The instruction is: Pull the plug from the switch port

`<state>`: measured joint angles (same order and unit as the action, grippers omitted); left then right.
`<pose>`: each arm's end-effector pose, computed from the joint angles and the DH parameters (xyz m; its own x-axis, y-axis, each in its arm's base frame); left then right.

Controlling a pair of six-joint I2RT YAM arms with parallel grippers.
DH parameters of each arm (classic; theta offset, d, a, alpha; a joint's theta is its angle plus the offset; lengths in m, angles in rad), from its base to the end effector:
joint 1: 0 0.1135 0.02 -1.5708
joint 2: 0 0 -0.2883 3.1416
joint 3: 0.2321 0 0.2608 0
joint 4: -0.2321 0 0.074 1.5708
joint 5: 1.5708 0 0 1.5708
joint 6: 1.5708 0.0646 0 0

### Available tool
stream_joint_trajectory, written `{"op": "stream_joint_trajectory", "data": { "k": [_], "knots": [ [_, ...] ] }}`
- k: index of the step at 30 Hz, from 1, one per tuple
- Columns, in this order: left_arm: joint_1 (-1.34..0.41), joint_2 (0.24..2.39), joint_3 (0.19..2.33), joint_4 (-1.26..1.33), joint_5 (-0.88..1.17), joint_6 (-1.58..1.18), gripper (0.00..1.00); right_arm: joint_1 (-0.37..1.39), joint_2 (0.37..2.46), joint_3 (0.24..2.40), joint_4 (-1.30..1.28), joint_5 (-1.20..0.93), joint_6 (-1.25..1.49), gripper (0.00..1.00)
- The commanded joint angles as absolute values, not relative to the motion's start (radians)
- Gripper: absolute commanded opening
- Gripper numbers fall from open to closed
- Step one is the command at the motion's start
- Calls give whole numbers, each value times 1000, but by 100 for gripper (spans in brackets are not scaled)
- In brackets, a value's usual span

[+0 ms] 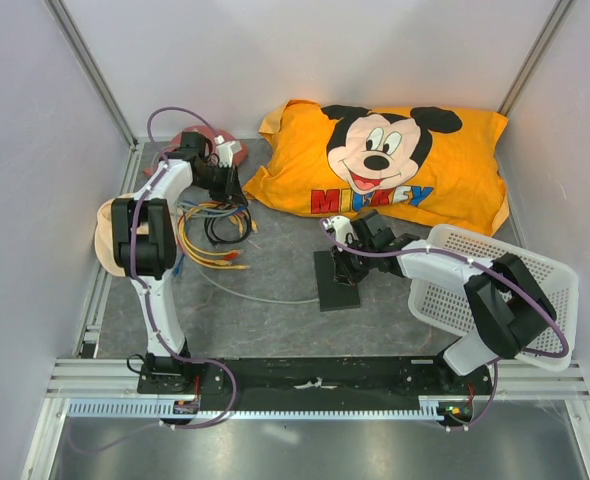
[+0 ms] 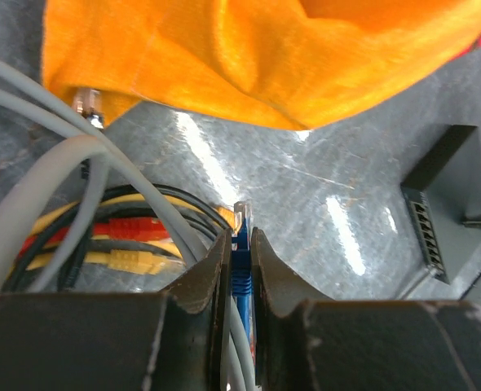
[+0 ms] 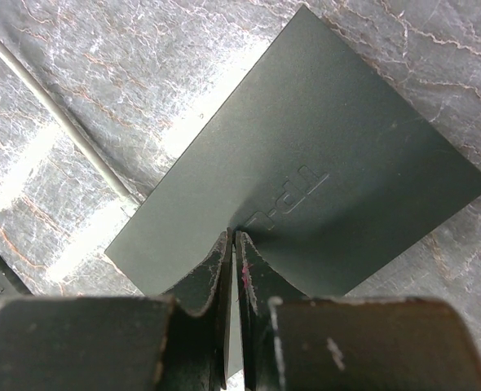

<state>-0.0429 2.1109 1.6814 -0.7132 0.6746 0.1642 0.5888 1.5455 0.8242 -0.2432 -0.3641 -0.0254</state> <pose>0.4735 -0.0607 0.1964 -0.8489 0.1642 -0.5024 0.4372 0.7524 -0.4927 0.2529 0.1966 0.1687 -0.6657 -0.4731 -0.5771 -0.7048 0.6526 0.2781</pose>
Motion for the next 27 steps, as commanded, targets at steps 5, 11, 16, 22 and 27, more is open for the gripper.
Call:
{"op": "stream_joint_trajectory", "data": {
  "k": [5, 11, 16, 22, 27],
  "knots": [
    [-26, 2138, 1640, -713, 624, 133, 23, 584, 1536, 779, -276, -284, -66, 12],
    [-28, 2111, 1628, -727, 649, 146, 38, 586, 1523, 779, -279, -276, -69, 12],
    [-34, 2085, 1611, -781, 738, 150, 40, 586, 1520, 787, -295, -275, -94, 13],
    [-67, 1962, 1608, -890, 816, 235, 45, 586, 1460, 775, -291, -262, -113, 15],
    [-92, 1841, 1624, -939, 853, 244, 49, 586, 1448, 836, -324, -238, -198, 18]
  ]
}}
